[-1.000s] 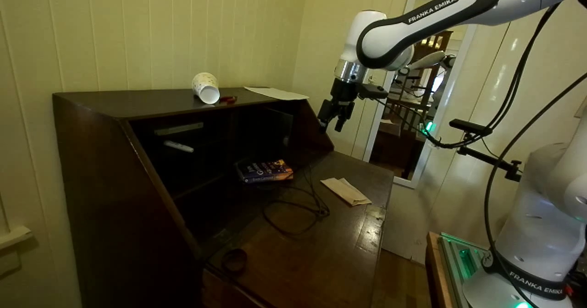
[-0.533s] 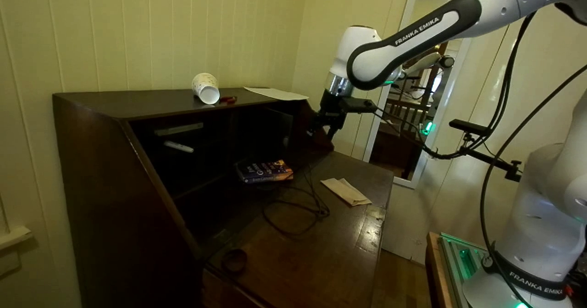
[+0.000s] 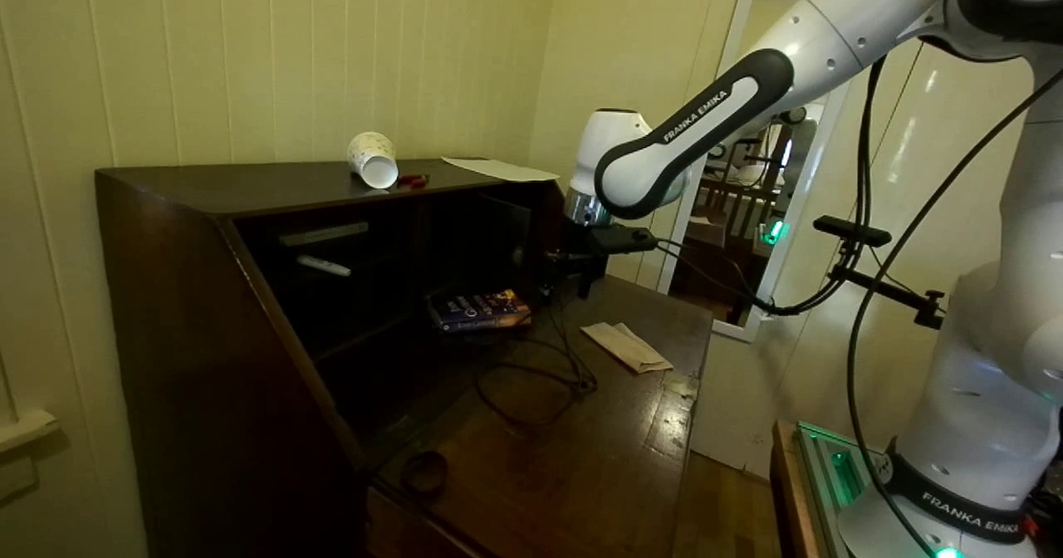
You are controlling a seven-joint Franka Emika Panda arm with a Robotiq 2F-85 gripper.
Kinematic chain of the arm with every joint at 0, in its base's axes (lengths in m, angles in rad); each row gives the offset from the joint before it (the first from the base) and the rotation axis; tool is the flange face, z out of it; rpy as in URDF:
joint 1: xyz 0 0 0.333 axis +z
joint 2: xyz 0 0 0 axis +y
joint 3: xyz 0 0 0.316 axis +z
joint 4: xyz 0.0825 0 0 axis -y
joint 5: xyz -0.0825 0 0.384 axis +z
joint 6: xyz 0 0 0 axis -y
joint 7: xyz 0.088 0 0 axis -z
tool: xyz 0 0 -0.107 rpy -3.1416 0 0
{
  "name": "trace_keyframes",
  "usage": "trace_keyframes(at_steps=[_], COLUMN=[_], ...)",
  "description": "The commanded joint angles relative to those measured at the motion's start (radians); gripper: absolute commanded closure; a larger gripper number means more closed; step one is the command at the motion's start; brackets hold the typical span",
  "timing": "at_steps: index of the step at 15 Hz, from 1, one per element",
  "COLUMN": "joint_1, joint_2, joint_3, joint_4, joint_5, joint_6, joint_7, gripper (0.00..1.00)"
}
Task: Put the black cable on top of the shelf
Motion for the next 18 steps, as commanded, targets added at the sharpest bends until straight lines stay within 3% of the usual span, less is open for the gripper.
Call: trace_keyframes(at_steps=[1, 4, 5, 6, 17, 18], joint_1=[0.01, 0.016, 0.005, 0.024, 0.005, 0.005], joint_2=[0.057, 0.092, 0.083, 0.069, 0.211, 0.224], joint_3=[-0.012, -0.01, 0.006, -0.02, -0.03, -0.031], joint_4=[0.033, 0.053, 0.053, 0.025, 0.127, 0.138], joint_5=[0.055, 0.076, 0.128, 0.066, 0.122, 0.123], joint_6=[-0.006, -0.012, -0.032, -0.005, -0.031, -0.034], joint_7=[-0.053, -0.049, -0.1, -0.043, -0.11, -0.111], gripper=[0.0, 0.0, 0.0, 0.0, 0.0, 0.25])
